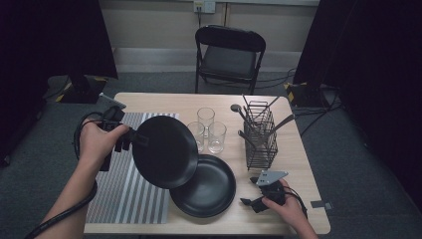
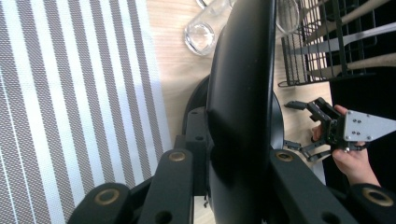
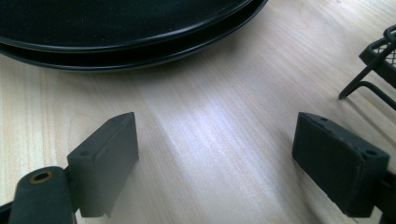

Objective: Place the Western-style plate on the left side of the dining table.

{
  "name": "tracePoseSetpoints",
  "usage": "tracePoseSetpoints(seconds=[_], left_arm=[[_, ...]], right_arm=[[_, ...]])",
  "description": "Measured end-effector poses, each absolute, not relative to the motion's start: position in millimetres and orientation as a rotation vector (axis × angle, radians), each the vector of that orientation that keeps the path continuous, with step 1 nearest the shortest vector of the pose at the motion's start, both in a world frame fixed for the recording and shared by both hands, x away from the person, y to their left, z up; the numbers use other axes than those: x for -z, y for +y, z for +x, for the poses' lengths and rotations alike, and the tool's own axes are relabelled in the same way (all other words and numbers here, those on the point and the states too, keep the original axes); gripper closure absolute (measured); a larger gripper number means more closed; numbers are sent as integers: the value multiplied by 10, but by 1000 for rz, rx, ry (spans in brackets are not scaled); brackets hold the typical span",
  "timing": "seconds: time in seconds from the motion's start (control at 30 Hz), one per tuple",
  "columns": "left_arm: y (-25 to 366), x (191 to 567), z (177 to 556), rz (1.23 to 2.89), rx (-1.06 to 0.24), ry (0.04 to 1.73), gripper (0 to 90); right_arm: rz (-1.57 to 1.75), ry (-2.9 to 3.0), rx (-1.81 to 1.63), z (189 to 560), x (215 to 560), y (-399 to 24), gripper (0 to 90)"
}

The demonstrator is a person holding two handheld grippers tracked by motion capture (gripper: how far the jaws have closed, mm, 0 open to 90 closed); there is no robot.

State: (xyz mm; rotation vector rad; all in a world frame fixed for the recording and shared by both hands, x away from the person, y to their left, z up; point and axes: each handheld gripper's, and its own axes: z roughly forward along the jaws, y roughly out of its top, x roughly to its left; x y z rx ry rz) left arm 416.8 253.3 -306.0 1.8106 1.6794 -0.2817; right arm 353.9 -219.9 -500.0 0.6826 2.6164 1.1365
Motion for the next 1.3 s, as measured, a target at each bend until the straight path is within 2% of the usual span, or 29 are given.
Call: tracePoseSetpoints(seconds=[1.3], left_arm=[[2910, 3173, 4210, 1771, 248, 1732, 782]], right_arm=[[684, 2616, -1136, 3538, 5000, -2199, 136]])
